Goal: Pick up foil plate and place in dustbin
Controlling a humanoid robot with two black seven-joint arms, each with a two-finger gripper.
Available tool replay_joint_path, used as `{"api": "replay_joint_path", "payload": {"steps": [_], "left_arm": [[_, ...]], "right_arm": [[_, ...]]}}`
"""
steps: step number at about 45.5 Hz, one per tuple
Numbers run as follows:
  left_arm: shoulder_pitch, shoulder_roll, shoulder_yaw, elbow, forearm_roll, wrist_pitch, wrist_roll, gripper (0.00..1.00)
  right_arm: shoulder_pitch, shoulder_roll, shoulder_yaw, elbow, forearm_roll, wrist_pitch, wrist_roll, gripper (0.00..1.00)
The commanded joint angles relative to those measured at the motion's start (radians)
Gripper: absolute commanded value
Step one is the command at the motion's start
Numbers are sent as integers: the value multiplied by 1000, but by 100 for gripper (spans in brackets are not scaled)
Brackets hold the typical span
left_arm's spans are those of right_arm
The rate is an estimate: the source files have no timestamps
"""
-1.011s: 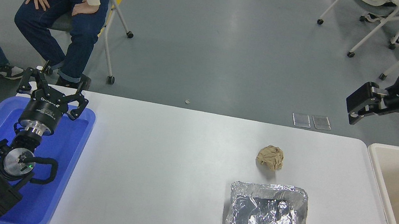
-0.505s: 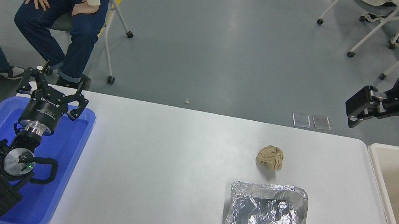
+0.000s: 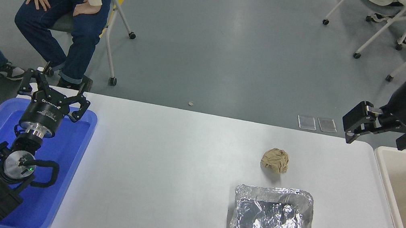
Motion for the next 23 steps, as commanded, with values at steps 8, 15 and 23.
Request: {"api": "replay_joint_path", "payload": {"steps": [8, 15, 23], "left_arm": [[0, 0, 0, 1, 0, 0, 0, 100], [0, 0, 0, -1, 0, 0, 0, 100], [0, 0, 0, 1, 0, 0, 0, 100]], "right_arm": [[-241, 3, 92, -1, -93, -47, -3, 96], [-347, 3, 97, -4, -119, -228, -3, 97], [-456, 18, 97, -9, -122, -391, -3, 100]]}}
